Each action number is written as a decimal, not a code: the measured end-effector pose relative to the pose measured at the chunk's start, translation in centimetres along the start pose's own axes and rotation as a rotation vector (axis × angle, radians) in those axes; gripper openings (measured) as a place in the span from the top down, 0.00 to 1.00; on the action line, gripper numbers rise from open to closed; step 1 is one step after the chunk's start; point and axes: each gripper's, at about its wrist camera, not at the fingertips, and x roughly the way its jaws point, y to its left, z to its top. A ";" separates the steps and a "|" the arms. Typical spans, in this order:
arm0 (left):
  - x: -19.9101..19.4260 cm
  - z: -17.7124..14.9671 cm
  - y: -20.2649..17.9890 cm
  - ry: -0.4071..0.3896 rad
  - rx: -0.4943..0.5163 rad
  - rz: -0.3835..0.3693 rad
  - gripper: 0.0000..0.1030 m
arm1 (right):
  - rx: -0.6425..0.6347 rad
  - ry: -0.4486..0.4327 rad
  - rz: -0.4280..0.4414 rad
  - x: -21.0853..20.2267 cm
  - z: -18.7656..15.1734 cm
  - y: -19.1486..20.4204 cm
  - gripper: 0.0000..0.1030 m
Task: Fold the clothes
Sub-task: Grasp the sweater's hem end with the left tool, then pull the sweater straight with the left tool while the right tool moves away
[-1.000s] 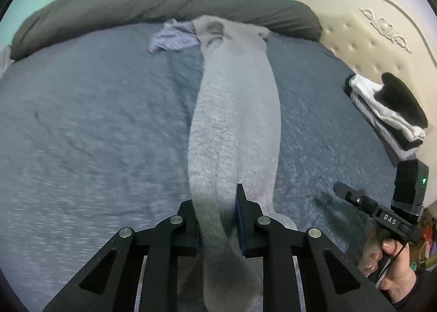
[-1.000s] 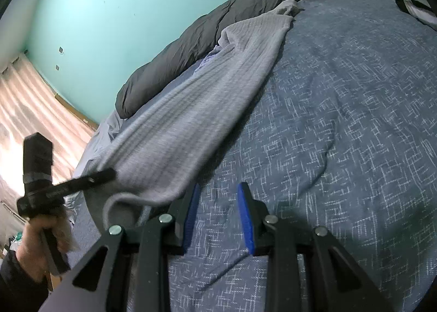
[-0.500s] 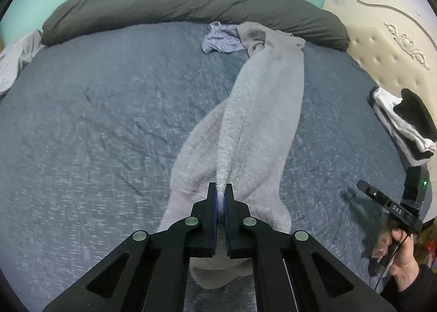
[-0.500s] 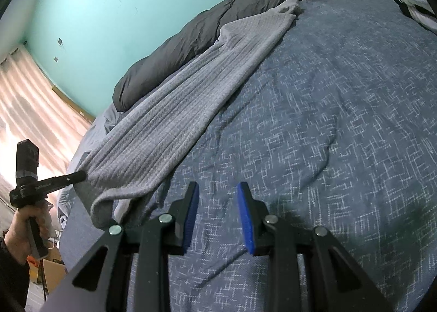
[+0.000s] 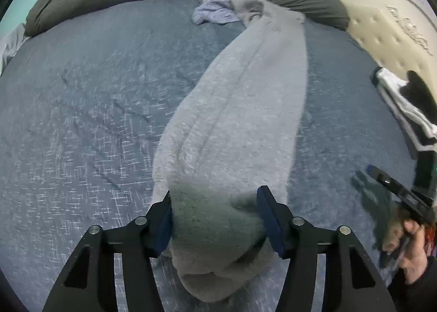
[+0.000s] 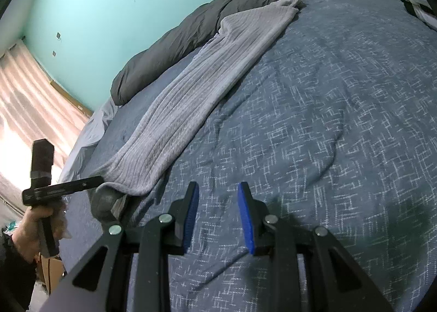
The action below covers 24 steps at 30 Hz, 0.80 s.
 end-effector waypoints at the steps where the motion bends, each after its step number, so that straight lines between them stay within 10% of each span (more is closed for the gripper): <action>1: 0.5 0.1 0.3 0.005 -0.009 0.006 0.39 | 0.001 0.000 0.000 0.0 0.0 0.0 0.72; 11: 4.2 0.3 1.1 0.060 -0.023 -0.006 0.34 | 0.021 0.004 -0.008 0.5 0.3 -0.7 0.72; 14: 4.1 0.1 1.4 0.063 -0.023 -0.008 0.84 | 0.020 0.005 -0.009 0.5 0.3 -0.7 0.72; 24: -0.9 -1.2 1.7 -0.040 0.057 0.043 0.90 | -0.013 0.008 -0.019 0.4 0.0 -0.1 0.72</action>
